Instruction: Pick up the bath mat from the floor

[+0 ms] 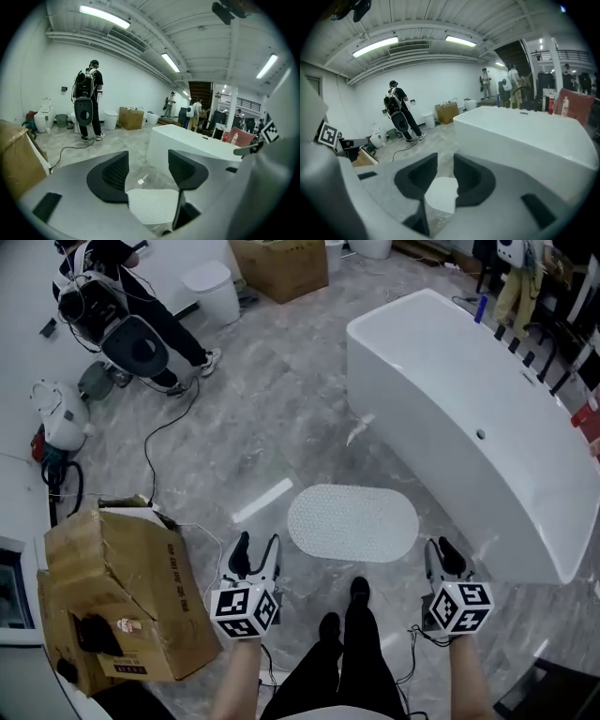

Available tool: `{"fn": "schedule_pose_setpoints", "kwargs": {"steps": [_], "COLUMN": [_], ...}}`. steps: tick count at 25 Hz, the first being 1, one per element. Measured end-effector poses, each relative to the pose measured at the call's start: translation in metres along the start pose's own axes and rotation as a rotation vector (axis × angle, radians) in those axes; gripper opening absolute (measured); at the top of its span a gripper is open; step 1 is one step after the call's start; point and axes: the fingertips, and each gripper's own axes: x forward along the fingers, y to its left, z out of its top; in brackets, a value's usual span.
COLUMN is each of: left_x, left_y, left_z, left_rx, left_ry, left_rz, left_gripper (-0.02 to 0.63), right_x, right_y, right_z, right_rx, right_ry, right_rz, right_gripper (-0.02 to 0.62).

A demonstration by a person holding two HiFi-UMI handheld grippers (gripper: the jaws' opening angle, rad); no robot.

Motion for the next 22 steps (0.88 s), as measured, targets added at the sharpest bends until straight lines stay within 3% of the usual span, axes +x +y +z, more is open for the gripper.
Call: {"fn": "schedule_pose_setpoints", "kwargs": {"steps": [7, 14, 22], "left_x": [0.051, 0.096, 0.147], "left_y": [0.053, 0.103, 0.152], "left_z": [-0.061, -0.183, -0.331], "left_rx": [-0.057, -0.126, -0.143], "left_ry": [0.035, 0.083, 0.108], "left_rz": [0.122, 0.209, 0.239], "left_gripper": [0.268, 0.280, 0.288], "right_x": [0.116, 0.224, 0.333], "right_y": [0.013, 0.045, 0.078], "right_z": [-0.049, -0.143, -0.265], "right_rx": [-0.053, -0.129, -0.199], "right_ry": [0.105, 0.183, 0.195], "right_rz": [0.116, 0.252, 0.373], "right_gripper": [0.107, 0.107, 0.107]}}
